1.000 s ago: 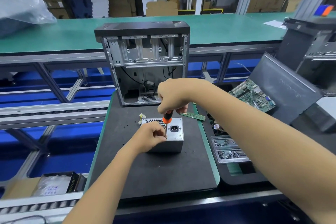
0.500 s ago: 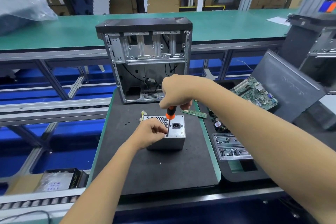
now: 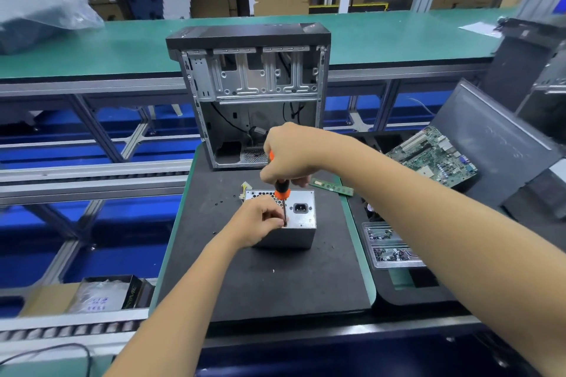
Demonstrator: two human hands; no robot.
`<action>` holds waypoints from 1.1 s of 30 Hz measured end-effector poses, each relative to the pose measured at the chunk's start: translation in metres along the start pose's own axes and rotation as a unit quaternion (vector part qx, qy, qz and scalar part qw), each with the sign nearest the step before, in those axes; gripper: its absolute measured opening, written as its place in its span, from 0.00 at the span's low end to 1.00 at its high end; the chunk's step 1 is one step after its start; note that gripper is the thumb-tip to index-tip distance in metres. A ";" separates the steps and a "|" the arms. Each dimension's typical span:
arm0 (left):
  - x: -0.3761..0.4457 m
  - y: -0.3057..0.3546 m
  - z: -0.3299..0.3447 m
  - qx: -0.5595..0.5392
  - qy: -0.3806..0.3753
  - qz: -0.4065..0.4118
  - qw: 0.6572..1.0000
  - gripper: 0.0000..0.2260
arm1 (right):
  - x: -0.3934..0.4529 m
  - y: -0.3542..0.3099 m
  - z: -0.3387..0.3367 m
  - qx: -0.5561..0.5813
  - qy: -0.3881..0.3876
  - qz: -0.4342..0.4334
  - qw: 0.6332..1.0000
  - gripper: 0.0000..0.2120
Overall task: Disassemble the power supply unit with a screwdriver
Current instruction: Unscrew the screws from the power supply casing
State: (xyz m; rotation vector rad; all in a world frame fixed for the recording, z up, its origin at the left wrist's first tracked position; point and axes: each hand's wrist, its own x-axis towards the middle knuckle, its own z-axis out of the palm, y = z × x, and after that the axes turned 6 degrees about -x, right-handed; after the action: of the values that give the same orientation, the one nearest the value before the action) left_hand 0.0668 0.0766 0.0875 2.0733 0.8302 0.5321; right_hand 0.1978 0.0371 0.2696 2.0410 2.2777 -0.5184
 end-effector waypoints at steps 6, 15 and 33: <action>0.000 0.000 0.000 -0.016 -0.001 -0.011 1.000 0.03 | 0.001 0.002 0.003 0.033 0.014 0.024 0.999 0.09; 0.000 -0.001 0.004 -0.004 0.011 -0.010 1.000 0.05 | -0.002 0.003 0.002 0.036 0.011 0.020 0.999 0.08; -0.001 -0.007 0.006 -0.014 0.017 0.011 1.000 0.06 | 0.000 0.006 -0.008 -0.050 -0.068 -0.051 0.995 0.07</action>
State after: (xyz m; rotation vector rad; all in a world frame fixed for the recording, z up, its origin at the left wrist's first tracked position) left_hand 0.0674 0.0760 0.0782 2.0543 0.8166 0.5886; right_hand 0.2048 0.0401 0.2763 1.7944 2.2866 -0.5215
